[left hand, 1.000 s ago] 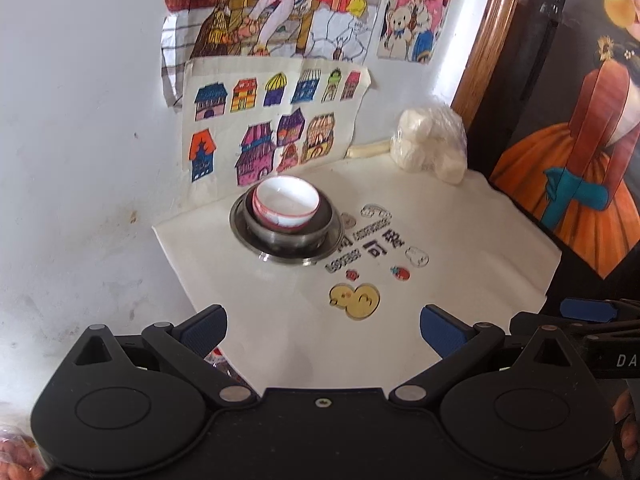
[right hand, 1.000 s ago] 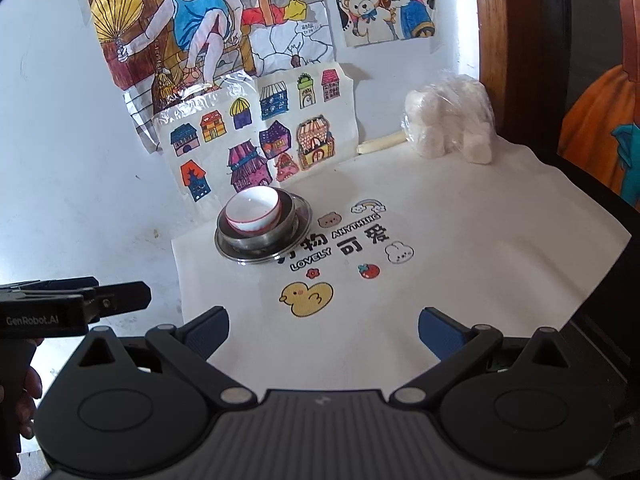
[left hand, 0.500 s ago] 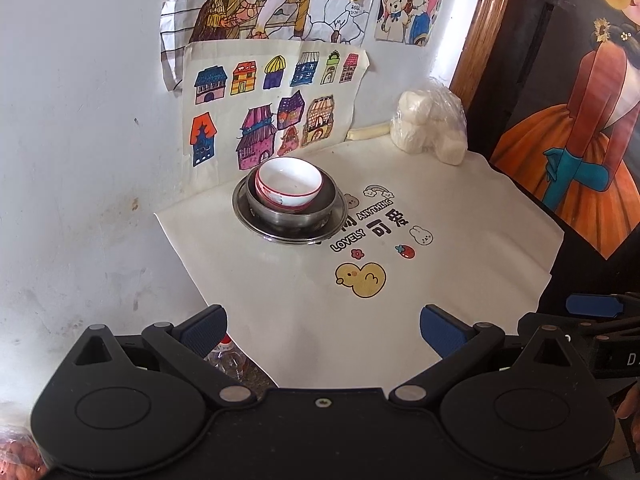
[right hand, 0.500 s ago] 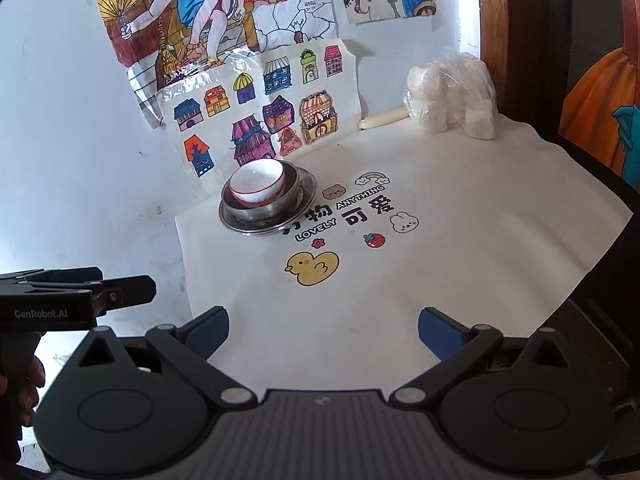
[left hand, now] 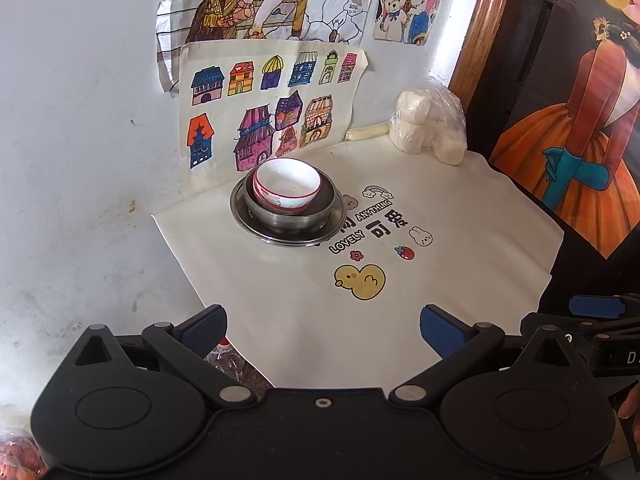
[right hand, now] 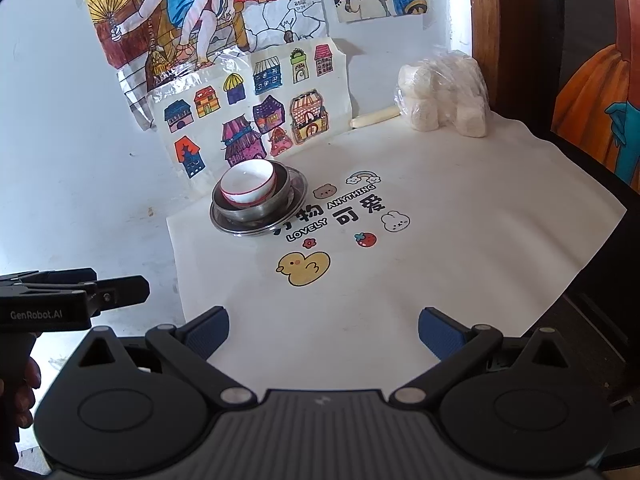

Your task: Organize plates and bowls

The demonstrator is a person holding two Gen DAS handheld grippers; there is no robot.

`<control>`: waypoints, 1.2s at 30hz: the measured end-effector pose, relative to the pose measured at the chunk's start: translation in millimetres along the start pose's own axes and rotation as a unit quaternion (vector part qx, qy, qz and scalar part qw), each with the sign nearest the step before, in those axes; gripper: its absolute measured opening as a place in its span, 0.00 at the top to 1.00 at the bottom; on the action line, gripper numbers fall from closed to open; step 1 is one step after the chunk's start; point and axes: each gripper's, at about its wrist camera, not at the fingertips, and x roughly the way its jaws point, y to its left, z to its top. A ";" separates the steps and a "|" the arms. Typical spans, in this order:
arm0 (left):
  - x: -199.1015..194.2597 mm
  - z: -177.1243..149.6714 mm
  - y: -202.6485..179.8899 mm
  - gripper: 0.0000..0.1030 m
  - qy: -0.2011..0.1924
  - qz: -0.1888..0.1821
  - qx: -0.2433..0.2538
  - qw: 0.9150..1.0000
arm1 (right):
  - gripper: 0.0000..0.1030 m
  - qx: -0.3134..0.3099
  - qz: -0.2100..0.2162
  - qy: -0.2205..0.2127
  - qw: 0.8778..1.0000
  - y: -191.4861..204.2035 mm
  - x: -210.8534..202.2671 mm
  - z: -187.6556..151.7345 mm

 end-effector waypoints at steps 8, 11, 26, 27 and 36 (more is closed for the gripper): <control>4.2 1.9 0.2 0.01 0.002 -0.004 0.006 1.000 | 0.00 0.003 -0.004 0.002 1.000 -1.2 2.4 1.9; 6.1 2.8 0.5 0.01 0.003 -0.005 0.007 1.000 | 0.00 0.005 -0.006 0.003 1.000 -1.4 3.1 2.0; 8.8 3.7 1.0 0.01 0.004 -0.006 0.006 1.000 | 0.00 0.003 -0.005 0.006 1.000 -1.8 5.7 3.8; 8.5 3.5 1.0 0.01 0.003 -0.006 0.005 1.000 | 0.00 0.003 -0.005 0.006 1.000 -1.8 5.6 3.8; 9.4 2.9 -0.7 0.01 0.004 -0.006 0.007 1.000 | 0.00 0.004 -0.005 0.007 1.000 -2.7 6.4 3.5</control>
